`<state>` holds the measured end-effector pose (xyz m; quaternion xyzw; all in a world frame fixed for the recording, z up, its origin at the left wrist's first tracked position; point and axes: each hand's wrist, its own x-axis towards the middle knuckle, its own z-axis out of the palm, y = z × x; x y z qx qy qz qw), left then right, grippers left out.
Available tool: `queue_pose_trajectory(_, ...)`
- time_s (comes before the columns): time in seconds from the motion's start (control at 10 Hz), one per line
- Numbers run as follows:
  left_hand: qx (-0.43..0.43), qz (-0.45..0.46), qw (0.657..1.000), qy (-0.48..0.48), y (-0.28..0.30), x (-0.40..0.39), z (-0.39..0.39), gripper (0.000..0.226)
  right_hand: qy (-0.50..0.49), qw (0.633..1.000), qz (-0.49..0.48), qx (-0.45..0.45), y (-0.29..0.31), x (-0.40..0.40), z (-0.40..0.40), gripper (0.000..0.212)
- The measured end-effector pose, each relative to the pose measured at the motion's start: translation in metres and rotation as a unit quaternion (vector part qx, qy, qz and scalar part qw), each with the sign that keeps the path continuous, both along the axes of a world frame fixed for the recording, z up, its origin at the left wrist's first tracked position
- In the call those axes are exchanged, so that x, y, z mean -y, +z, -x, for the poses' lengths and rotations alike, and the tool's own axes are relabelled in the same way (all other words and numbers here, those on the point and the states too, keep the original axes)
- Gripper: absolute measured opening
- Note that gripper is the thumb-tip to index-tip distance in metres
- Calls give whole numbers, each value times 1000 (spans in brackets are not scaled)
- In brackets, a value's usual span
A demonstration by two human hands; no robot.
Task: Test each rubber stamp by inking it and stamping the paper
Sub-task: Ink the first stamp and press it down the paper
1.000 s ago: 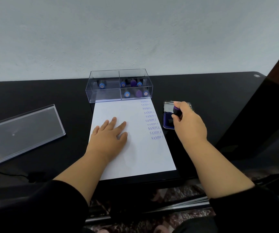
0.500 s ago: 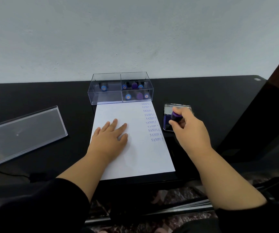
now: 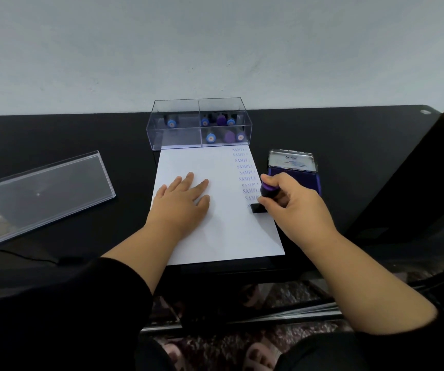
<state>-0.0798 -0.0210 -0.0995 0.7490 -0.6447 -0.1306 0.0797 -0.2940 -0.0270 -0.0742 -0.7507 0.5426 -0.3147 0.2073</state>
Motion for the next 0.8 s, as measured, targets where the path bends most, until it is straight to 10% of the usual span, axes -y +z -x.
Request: queue_pose_trajectory(0.8,4,0,1000,-5,-3,1,-2,48,5,999,23,-38,-6,-7,-8,32)
